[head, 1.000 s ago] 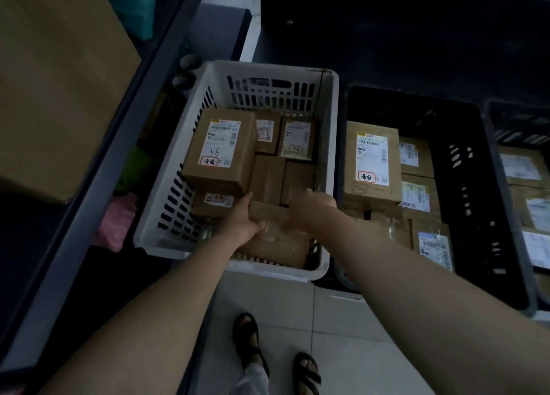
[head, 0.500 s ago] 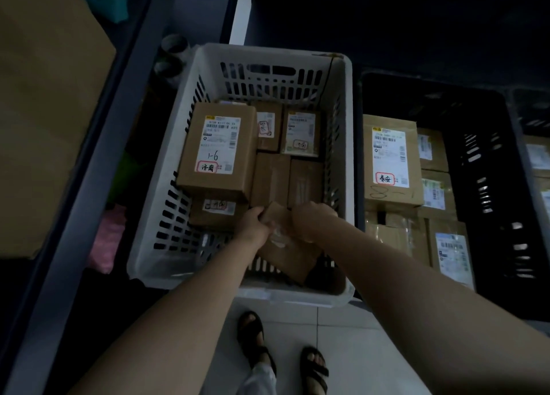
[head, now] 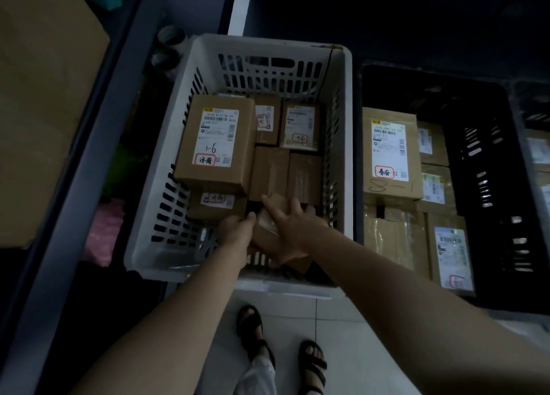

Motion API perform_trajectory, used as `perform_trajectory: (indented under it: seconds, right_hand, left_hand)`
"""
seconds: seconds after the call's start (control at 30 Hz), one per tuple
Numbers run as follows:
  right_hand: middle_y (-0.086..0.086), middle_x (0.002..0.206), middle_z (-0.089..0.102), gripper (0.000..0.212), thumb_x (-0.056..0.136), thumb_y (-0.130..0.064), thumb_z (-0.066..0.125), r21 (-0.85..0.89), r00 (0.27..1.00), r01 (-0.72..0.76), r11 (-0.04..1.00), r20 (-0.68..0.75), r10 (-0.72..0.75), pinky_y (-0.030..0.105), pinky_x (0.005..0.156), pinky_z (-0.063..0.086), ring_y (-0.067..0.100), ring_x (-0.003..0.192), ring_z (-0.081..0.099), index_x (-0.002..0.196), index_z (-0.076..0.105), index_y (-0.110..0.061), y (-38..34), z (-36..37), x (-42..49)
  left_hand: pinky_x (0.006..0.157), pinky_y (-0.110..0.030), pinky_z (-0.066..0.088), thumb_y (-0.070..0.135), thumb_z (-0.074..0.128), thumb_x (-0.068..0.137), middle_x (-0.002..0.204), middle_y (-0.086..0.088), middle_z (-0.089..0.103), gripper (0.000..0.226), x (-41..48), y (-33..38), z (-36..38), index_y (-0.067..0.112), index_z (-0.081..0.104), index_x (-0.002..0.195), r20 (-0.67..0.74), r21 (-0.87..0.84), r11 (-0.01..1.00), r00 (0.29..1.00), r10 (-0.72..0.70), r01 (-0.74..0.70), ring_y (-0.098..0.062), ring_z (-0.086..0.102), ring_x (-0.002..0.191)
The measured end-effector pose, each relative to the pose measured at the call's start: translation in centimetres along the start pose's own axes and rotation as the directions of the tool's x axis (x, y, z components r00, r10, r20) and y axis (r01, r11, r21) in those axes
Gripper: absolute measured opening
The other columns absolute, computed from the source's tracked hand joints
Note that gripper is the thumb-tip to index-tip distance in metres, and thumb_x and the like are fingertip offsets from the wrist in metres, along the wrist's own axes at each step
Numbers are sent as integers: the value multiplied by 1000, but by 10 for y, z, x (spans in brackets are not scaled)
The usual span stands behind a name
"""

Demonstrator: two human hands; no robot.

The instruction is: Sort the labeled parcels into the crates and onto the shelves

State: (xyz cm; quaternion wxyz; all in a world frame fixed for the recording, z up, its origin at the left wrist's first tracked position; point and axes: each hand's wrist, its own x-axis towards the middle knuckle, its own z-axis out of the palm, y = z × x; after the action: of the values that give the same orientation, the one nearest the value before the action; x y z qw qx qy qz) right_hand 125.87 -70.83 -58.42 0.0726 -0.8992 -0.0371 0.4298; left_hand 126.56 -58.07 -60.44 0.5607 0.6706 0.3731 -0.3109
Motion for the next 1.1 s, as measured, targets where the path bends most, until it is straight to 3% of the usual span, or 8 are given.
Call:
perform_trajectory:
  seconds: [0.2, 0.37, 0.47, 0.63, 0.9, 1.0, 1.07, 1.1]
  right_hand:
    - [21, 153, 9, 116, 71, -63, 70, -128, 991, 12, 992, -133, -29, 58, 96, 41, 49, 130, 31, 148, -14, -45, -8, -12, -16]
    - [18, 147, 18, 114, 68, -66, 70, -108, 980, 0, 994, -197, -21, 54, 89, 47, 45, 125, 35, 146, -12, -49, -19, -40, -47]
    - [16, 146, 17, 113, 69, -67, 68, -82, 971, -13, 997, -240, -7, 53, 89, 47, 45, 124, 36, 147, -10, -48, -28, -53, -70]
    - [21, 155, 1, 109, 73, -71, 62, 270, 946, -74, 960, -286, 153, 51, 99, 39, 47, 134, 29, 150, -10, -42, -24, -82, -109]
    - [23, 153, -5, 109, 75, -78, 51, 535, 918, -248, 808, -137, 372, 48, 106, 33, 45, 138, 23, 152, -13, -35, -17, -56, -114]
    - [30, 152, -2, 104, 80, -79, 40, 409, 889, -330, 851, -168, 426, 48, 100, 38, 47, 136, 26, 153, -12, -25, -20, -37, -100]
    - [31, 152, 2, 97, 86, -75, 33, 237, 867, -389, 890, -234, 441, 46, 89, 43, 45, 136, 28, 154, -5, -17, -25, -31, -89]
    - [28, 153, 6, 91, 89, -72, 31, 116, 857, -414, 903, -286, 430, 45, 86, 42, 42, 135, 30, 154, 3, -15, -27, -30, -84]
  left_hand:
    - [92, -44, 50, 33, 47, 97, 106, -12, 65, 21, -11, 24, -7, 17, 59, 95, 54, 100, 986, 990, 130, -135, -29, 61, 97]
    - [67, -29, 43, 38, 39, 100, 93, 0, 61, 23, -48, 35, -21, 21, 55, 101, 74, -33, 966, 964, 257, -255, -13, 56, 79]
    - [87, -37, 48, 40, 38, 100, 119, -6, 62, 26, -72, 32, -25, 22, 53, 112, 63, -123, 940, 943, 326, -317, -20, 58, 101]
    - [100, -45, 36, 45, 34, 99, 141, -3, 45, 43, -108, 27, -25, 29, 38, 139, 42, -148, 919, 926, 374, -364, -26, 42, 129]
    - [100, -47, 38, 44, 33, 100, 147, -4, 36, 48, -118, 25, -12, 30, 29, 146, 220, 79, 947, 932, 289, -312, -26, 37, 132]
    - [101, -48, 42, 37, 31, 103, 134, -10, 48, 30, -107, 23, -2, 24, 51, 121, 261, 121, 970, 949, 175, -212, -28, 46, 123]
    - [101, -51, 42, 32, 31, 103, 121, -10, 54, 24, -95, 21, 1, 24, 51, 91, 254, 131, 977, 958, 131, -168, -30, 50, 119]
    - [101, -51, 43, 31, 32, 103, 122, -9, 55, 25, -87, 20, 2, 24, 52, 90, 271, 146, 976, 956, 115, -159, -30, 52, 116]
